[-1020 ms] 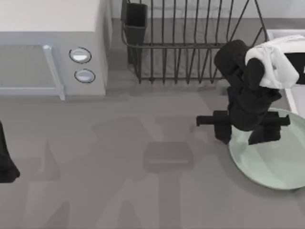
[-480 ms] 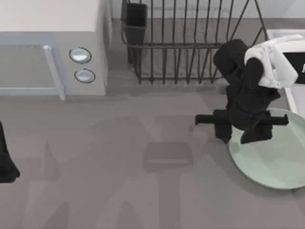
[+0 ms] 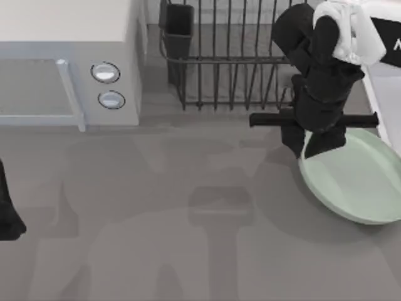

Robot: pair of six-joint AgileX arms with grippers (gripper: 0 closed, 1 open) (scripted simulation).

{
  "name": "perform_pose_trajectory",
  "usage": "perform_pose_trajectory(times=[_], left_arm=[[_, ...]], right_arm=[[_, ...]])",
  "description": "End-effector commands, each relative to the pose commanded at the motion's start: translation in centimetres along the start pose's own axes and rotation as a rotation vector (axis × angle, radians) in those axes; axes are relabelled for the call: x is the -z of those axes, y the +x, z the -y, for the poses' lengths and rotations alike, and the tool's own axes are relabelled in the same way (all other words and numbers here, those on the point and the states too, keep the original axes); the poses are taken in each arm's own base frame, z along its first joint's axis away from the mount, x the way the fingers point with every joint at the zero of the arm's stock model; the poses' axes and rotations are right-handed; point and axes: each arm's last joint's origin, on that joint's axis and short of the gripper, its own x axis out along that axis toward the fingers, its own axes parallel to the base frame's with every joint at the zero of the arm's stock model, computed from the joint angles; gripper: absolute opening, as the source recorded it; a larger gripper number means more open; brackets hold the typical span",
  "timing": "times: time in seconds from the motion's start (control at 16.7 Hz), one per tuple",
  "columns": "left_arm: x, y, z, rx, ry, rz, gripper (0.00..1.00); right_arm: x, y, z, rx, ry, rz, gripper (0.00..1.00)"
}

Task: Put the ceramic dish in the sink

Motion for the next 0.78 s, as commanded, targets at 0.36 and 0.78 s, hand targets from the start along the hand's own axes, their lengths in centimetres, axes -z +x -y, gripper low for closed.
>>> perform_pose_trajectory(times=[0.36, 0.78], left_arm=[[0.0, 0.0, 0.0, 0.0, 0.0, 0.0, 1.0], [0.0, 0.0, 0.0, 0.0, 0.0, 0.0, 1.0]], right_arm=[[-1.0, -12.5, -0.4, -0.011, 0.0, 0.022, 0.0], [1.4, -19.7, 1.3, -0.018, 0.0, 0.036, 0.0]])
